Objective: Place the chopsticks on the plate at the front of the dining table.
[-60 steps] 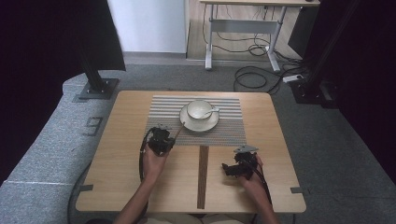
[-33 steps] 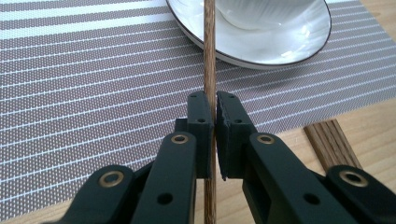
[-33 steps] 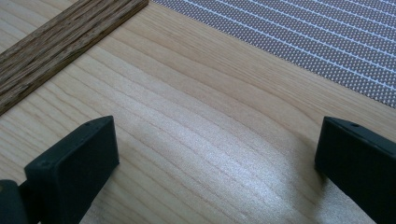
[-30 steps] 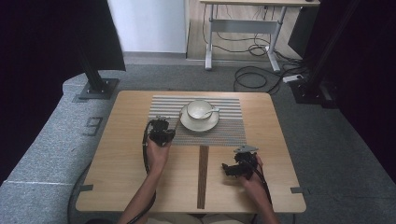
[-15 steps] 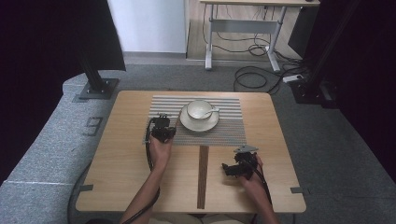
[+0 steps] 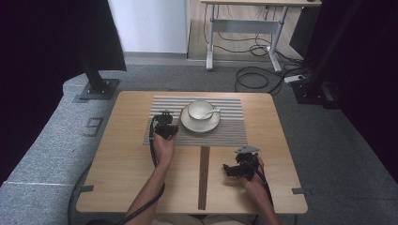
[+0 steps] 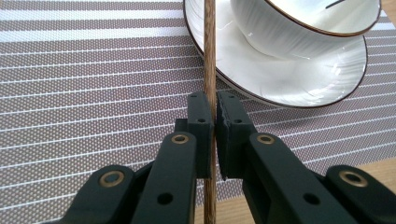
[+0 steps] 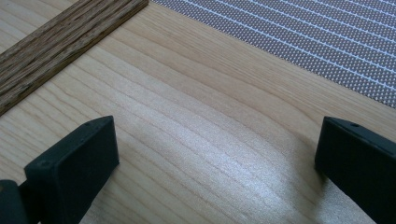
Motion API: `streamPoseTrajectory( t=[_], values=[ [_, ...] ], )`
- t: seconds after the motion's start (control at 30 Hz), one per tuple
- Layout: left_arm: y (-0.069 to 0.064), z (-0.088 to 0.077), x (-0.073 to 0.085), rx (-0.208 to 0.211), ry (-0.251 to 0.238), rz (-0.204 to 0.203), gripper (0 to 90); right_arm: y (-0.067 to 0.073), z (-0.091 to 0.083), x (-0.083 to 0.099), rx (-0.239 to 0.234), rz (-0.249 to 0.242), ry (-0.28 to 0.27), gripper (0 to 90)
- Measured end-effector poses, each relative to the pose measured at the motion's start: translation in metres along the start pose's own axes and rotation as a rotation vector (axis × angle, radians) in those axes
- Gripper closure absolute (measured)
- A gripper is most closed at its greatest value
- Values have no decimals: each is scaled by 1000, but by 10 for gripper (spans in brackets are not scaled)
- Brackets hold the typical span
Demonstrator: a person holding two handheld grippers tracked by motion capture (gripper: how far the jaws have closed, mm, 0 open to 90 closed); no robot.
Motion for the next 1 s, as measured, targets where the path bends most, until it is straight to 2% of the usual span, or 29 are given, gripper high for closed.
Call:
streamPoseTrajectory(
  t=[0.3,0.57,0.97,1.0],
  values=[
    [-2,8,-6,-2,8,-18,847,0,0,0,-1,-1,1,0],
    [-3,12,-20,-7,9,-31,847,0,0,0,-1,0,1,0],
    [5,15,-37,-13,17,-47,849,1,0,0,0,0,2,0],
    [6,16,-41,-10,14,-59,849,1,0,0,0,0,2,0]
  ],
)
Point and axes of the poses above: each handheld gripper's, and its own axes: z roughly forward along the jaws, x roughly out of its underside, y roughly to its left, the point moved 10 cm from there along z, roughly forward along the jaws, and after that the axes turned 14 degrees about z, right-handed, at the moved point
